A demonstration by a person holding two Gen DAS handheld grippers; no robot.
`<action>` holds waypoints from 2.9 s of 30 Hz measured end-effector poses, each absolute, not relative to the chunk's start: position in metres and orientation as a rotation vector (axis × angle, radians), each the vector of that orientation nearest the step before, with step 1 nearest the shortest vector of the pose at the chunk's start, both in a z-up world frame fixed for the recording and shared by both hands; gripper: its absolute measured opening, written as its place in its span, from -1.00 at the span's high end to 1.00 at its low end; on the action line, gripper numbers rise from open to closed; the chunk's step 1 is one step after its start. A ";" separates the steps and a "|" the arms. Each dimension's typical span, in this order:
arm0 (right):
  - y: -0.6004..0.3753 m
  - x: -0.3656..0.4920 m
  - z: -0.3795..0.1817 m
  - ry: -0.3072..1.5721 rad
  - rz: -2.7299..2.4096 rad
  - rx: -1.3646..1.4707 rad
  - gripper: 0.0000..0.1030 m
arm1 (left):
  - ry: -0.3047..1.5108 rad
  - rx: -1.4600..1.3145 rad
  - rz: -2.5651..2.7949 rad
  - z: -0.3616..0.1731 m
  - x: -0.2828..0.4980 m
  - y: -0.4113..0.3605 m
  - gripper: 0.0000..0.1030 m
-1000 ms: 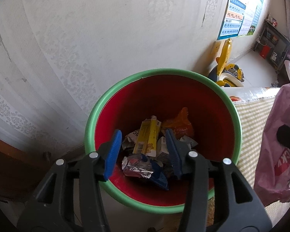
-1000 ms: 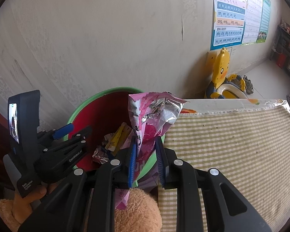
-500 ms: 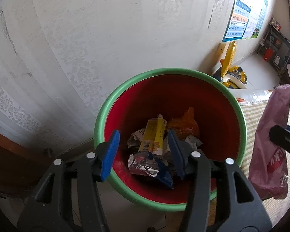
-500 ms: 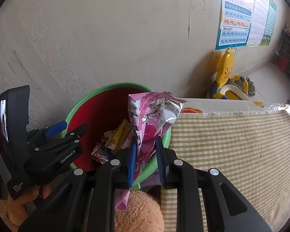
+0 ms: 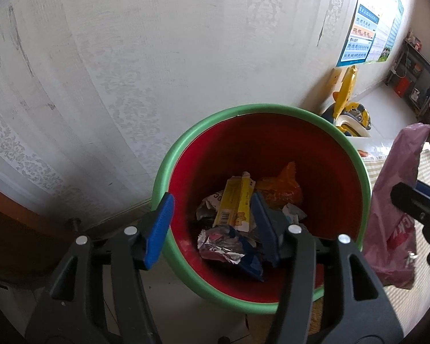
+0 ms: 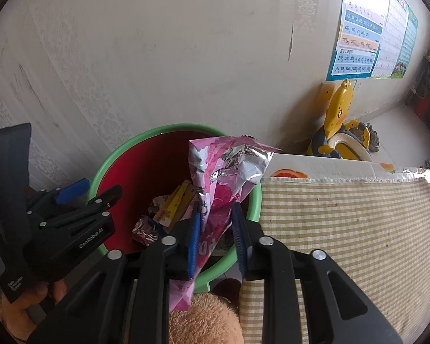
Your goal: Collect trash
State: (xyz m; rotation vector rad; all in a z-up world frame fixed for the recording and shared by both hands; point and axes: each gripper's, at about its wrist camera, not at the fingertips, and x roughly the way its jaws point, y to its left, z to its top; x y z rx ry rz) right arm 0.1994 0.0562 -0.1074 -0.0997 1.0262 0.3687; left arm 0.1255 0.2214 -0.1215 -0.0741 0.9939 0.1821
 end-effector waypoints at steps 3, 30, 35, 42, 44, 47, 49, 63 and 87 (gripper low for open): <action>0.057 0.199 -0.107 1.023 0.366 -0.099 0.38 | 0.994 -0.071 0.185 -0.123 0.126 0.222 -0.04; -0.036 0.128 -0.049 0.826 0.282 0.124 -0.74 | 0.849 0.020 0.189 -0.069 0.101 0.171 -0.68; -0.055 0.096 -0.026 0.684 0.257 0.127 -0.83 | 0.756 0.055 0.223 -0.045 0.084 0.150 -0.90; -0.091 0.051 0.007 0.453 0.159 0.164 -0.86 | 0.561 0.050 0.274 0.002 0.052 0.124 -0.90; -0.102 0.037 0.016 0.375 0.126 0.180 -0.86 | 0.483 0.036 0.267 0.018 0.039 0.115 -0.90; -0.116 0.023 0.027 0.311 0.086 0.188 -0.86 | 0.406 0.036 0.254 0.038 0.023 0.102 -0.90; -0.125 0.017 0.033 0.306 0.067 0.203 -0.86 | 0.404 0.034 0.238 0.045 0.018 0.094 -0.90; -0.150 0.001 0.040 0.349 0.078 0.250 -0.86 | 0.394 0.051 0.210 0.063 -0.002 0.056 -0.90; -0.135 0.005 0.030 0.394 0.091 0.212 -0.86 | 0.434 0.060 0.240 0.053 0.004 0.061 -0.90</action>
